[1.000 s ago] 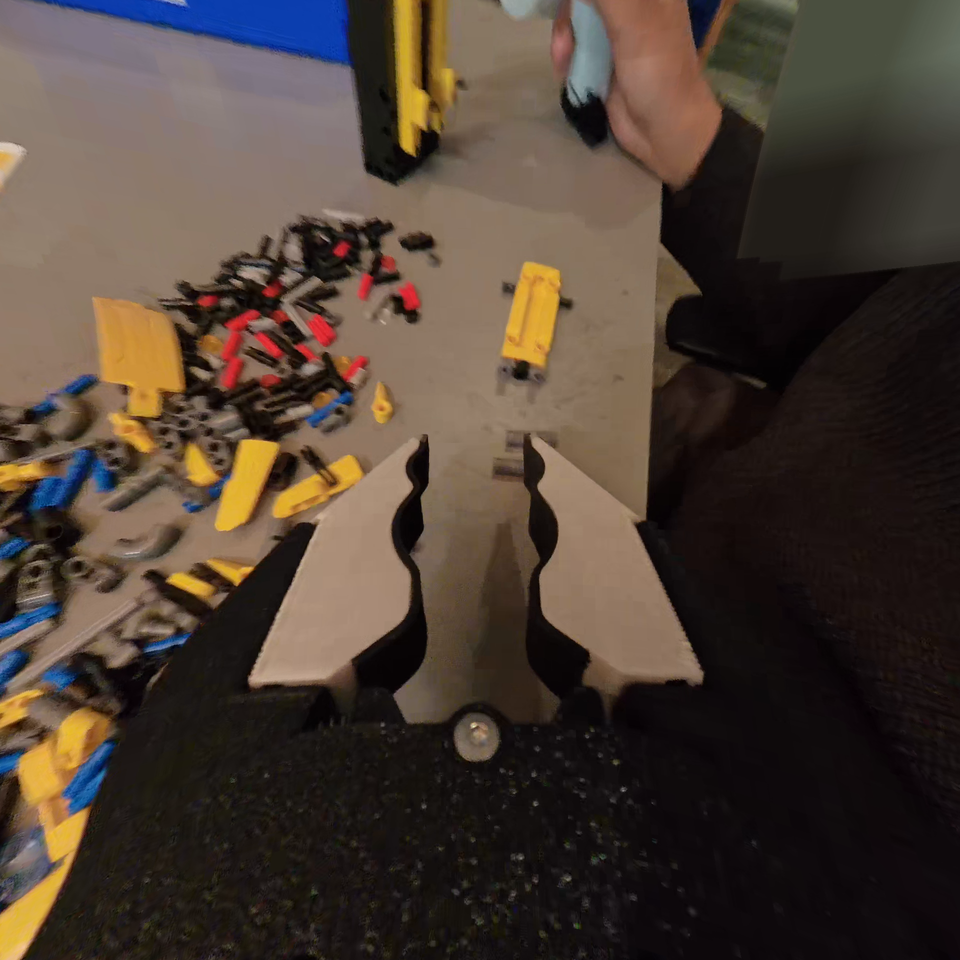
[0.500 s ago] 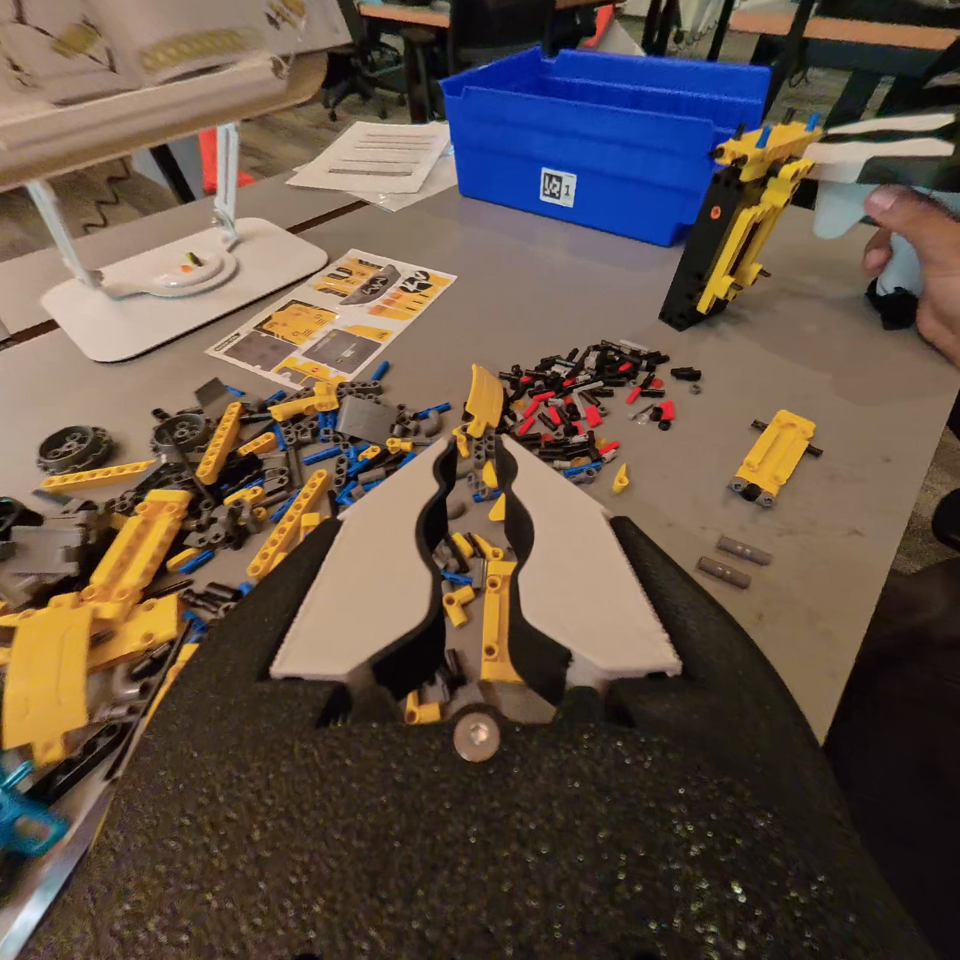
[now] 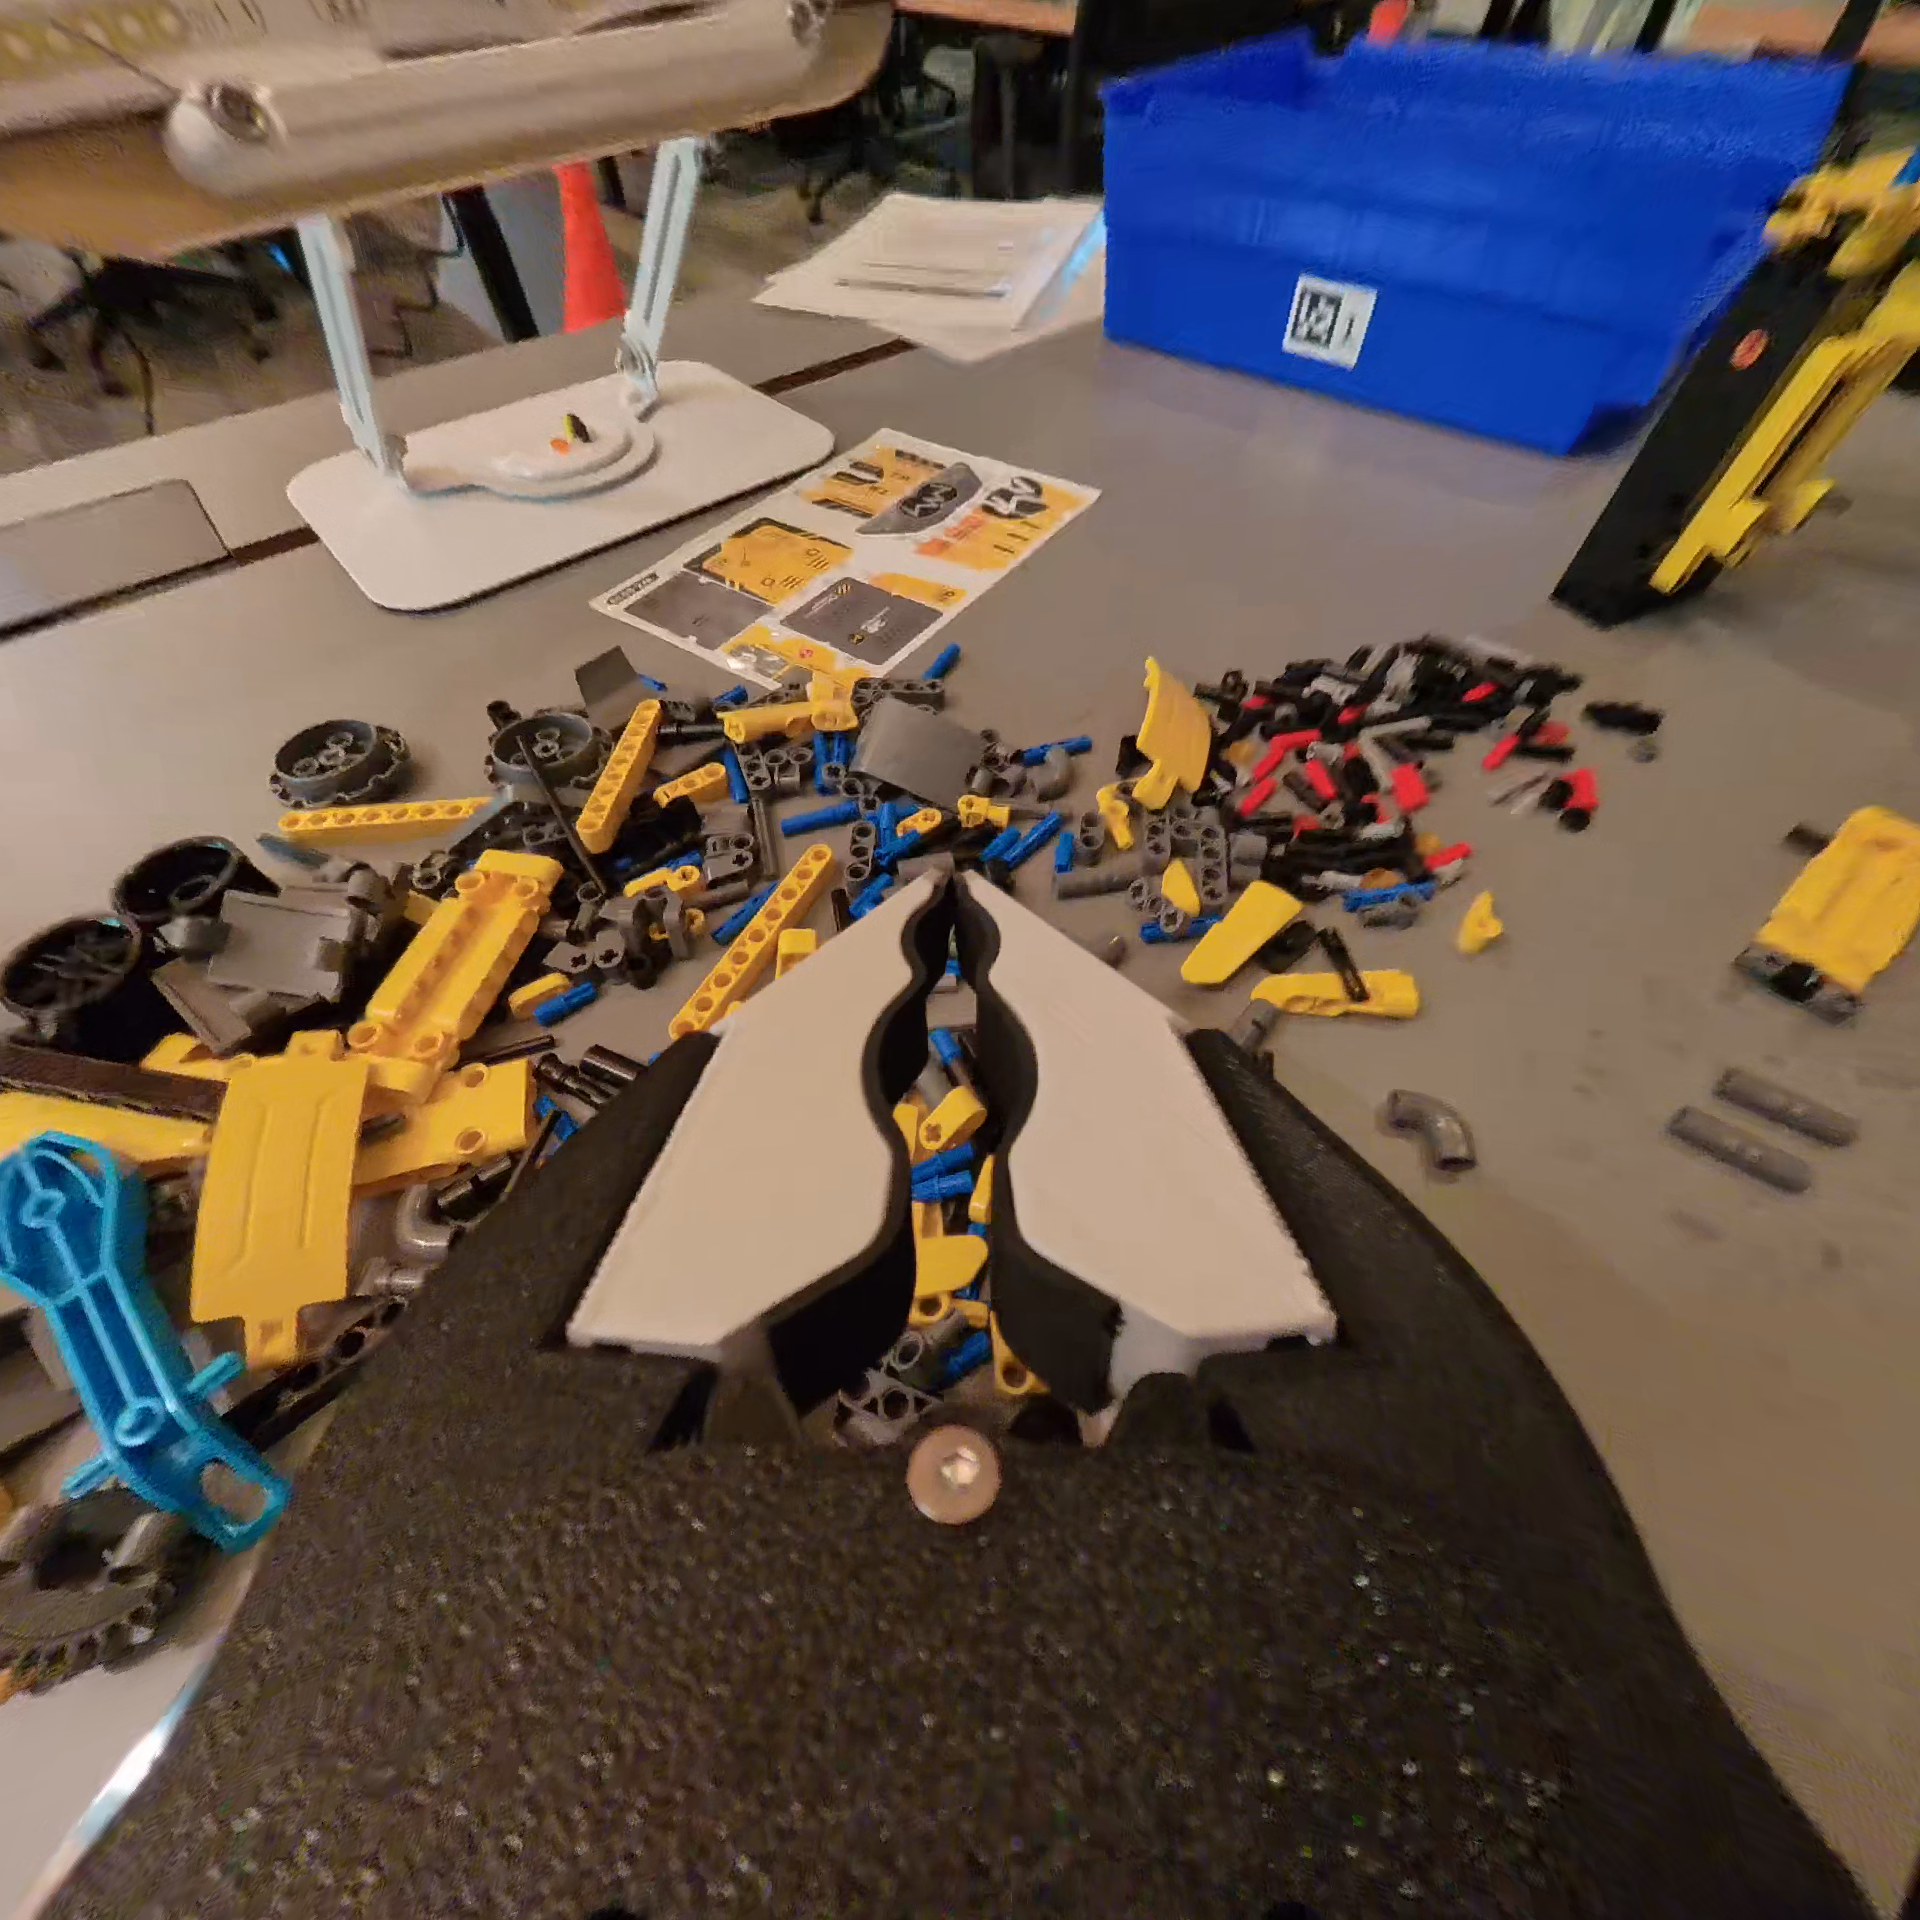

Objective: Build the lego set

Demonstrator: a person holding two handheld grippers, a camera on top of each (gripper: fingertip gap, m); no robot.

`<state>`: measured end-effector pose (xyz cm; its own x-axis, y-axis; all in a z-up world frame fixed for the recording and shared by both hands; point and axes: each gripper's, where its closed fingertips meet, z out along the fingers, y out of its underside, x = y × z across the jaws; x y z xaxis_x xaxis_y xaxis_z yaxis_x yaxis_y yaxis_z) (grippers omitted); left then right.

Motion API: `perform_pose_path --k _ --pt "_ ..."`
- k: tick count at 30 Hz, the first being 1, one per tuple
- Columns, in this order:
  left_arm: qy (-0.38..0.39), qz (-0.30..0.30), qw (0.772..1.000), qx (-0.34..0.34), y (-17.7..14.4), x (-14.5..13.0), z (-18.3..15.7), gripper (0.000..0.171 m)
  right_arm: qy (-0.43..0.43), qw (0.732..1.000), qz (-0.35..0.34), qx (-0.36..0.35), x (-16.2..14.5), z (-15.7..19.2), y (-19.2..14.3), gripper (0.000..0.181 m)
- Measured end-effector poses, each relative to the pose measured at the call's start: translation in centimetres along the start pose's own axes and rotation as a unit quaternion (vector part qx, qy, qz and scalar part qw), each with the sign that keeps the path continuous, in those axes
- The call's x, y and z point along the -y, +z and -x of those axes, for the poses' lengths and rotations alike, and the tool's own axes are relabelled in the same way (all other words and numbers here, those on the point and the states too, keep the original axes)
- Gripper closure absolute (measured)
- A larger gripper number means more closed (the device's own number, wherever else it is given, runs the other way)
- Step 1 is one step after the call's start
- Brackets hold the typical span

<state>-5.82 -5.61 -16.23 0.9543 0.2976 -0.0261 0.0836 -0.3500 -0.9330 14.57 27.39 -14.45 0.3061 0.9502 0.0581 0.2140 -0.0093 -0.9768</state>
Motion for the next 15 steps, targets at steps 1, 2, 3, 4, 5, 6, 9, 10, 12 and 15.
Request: perform_pose_path --k 1,2,3,4,5,6,9,10,12,15 --pt "0.018 0.001 1.000 0.012 0.1 0.0 0.1 0.171 0.000 1.000 0.001 0.002 0.0 0.1 0.0 0.170" --pt "0.034 0.001 0.999 0.022 0.2 0.0 0.1 0.171 -0.001 1.000 0.001 0.005 0.0 0.1 0.0 0.170" --pt "0.043 0.006 0.999 0.024 0.4 -0.1 -0.1 0.171 -0.002 1.000 0.001 0.007 0.0 0.2 0.0 0.170" --pt "0.049 0.014 0.998 0.028 0.6 -0.3 -0.1 0.171 -0.004 1.000 0.000 0.009 0.0 0.3 0.0 0.170" --pt "0.053 0.022 0.998 0.031 0.7 -0.5 -0.1 0.171 -0.005 1.000 0.000 0.011 0.0 0.4 0.0 0.170" --pt "0.056 0.025 0.997 0.037 0.8 -0.6 0.0 0.171 -0.006 1.000 0.001 0.014 0.0 0.5 0.1 0.170" --pt "0.053 0.016 0.997 0.056 0.6 -0.4 0.4 0.171 -0.011 1.000 0.011 0.020 -0.3 0.8 0.3 0.170" --pt "0.049 0.015 0.997 0.057 0.6 -0.3 0.5 0.171 -0.013 1.000 0.015 0.021 -0.4 0.8 0.4 0.170" --pt "0.037 0.019 0.997 0.060 0.6 -0.4 0.9 0.171 -0.019 0.999 0.022 0.020 -0.6 0.9 0.5 0.170" --pt "0.029 0.028 0.997 0.063 0.8 -0.7 1.1 0.171 -0.026 0.999 0.027 0.018 -0.7 1.0 0.7 0.170"
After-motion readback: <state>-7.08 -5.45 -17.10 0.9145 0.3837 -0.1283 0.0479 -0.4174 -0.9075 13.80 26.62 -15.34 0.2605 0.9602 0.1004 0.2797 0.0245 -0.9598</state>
